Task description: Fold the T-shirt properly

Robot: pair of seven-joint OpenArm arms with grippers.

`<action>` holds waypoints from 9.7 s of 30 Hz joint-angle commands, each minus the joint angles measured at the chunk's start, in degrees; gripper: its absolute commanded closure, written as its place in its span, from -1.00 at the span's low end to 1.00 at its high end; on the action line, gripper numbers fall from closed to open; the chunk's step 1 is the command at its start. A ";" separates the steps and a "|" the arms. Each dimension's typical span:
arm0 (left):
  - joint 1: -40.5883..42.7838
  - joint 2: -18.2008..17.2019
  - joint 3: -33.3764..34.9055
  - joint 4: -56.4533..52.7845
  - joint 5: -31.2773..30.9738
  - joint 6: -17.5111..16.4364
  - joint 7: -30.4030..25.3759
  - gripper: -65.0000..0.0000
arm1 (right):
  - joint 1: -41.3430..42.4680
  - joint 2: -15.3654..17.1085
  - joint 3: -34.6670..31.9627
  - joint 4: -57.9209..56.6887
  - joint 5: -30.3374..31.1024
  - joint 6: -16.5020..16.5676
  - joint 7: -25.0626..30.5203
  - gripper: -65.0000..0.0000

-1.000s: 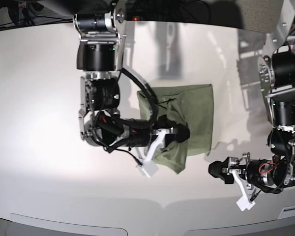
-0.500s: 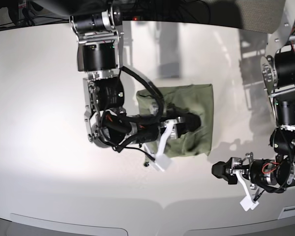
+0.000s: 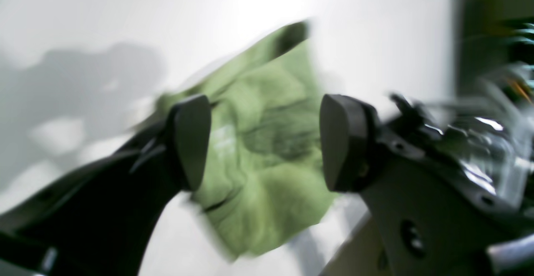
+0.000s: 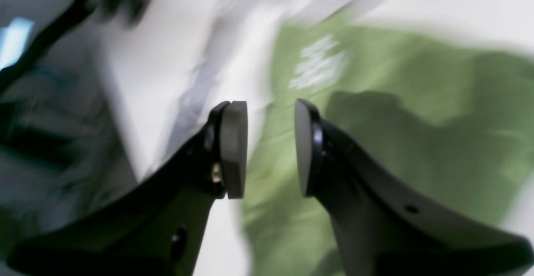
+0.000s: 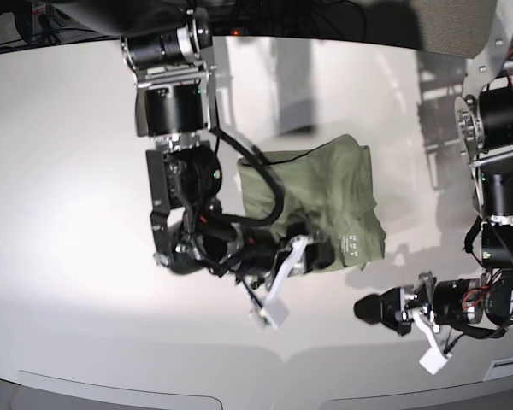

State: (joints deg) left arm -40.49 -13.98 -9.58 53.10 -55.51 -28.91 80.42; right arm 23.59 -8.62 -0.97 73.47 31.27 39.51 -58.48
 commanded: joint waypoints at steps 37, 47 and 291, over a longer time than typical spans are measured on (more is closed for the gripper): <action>40.35 15.45 -1.95 39.26 20.06 -2.80 -12.02 -0.24 | 9.49 6.29 0.35 -25.38 -15.76 0.49 15.72 0.39; 40.33 12.09 -1.95 39.26 33.75 -2.75 -21.20 -0.24 | 0.61 9.44 -13.29 -17.99 -12.92 0.49 11.80 0.39; 63.58 3.78 -0.55 -20.02 57.00 8.07 -61.64 -0.18 | -38.34 30.73 -13.55 -39.63 -16.63 -1.42 50.56 -0.48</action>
State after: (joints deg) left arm 22.39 -9.69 -10.04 32.99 1.48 -20.80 18.35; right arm -14.50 21.67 -14.44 33.50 14.41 37.17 -7.88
